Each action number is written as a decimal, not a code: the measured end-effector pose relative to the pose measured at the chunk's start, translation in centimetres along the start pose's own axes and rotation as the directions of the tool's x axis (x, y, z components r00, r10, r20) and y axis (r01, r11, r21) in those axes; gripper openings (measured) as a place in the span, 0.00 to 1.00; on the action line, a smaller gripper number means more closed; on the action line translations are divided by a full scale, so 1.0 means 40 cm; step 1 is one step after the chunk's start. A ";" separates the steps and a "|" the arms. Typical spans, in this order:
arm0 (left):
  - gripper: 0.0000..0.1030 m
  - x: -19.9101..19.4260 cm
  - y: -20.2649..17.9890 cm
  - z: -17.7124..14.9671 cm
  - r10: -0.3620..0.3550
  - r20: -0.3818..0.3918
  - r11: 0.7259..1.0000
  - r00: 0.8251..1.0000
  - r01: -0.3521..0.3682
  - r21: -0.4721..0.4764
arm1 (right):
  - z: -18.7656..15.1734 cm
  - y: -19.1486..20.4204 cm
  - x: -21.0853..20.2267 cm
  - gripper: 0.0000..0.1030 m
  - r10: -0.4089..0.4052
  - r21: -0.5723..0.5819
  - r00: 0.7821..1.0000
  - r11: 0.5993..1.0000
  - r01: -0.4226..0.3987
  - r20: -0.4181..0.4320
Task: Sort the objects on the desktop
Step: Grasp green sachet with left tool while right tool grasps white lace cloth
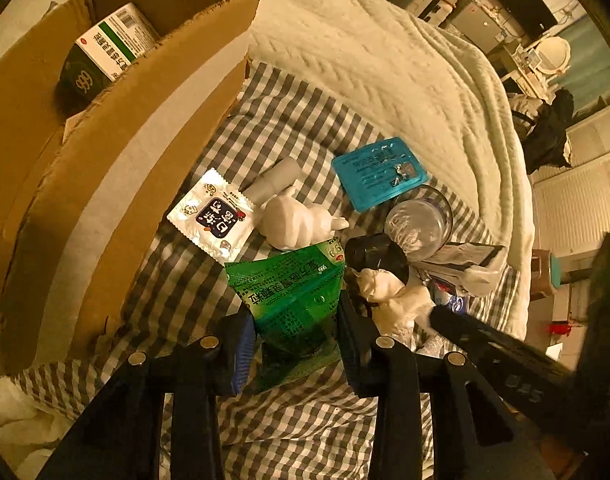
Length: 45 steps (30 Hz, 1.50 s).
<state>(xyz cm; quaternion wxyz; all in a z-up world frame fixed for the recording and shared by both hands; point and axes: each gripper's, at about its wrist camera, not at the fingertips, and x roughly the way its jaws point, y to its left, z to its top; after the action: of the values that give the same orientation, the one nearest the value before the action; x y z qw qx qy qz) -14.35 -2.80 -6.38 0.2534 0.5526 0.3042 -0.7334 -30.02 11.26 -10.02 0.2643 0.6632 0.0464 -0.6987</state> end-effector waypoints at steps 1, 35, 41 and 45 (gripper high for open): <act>0.36 -0.004 0.000 -0.005 0.007 0.004 1.000 1.000 -0.007 0.006 | -0.005 -0.005 0.016 0.48 0.007 0.020 1.000 1.000 -0.006 -0.021; 0.36 -0.033 -0.034 0.098 0.023 0.109 0.997 0.994 -0.030 0.065 | 0.092 0.062 -0.072 0.17 -0.039 -0.027 0.987 0.999 0.044 0.155; 0.36 -0.067 -0.024 0.068 0.005 0.116 0.999 0.993 -0.011 0.048 | 0.037 0.059 -0.027 0.37 -0.037 -0.034 0.997 0.999 0.040 0.074; 0.36 -0.063 -0.019 0.055 0.019 0.101 0.999 0.995 -0.024 0.046 | 0.019 0.046 0.031 0.53 -0.006 0.022 1.000 1.000 0.006 0.012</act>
<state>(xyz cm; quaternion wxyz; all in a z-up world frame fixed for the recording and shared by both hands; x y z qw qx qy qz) -15.68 -3.76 -3.36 0.2632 0.5240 0.2679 -0.7645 -29.91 9.00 -10.57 0.2553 0.6617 0.0389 -0.7039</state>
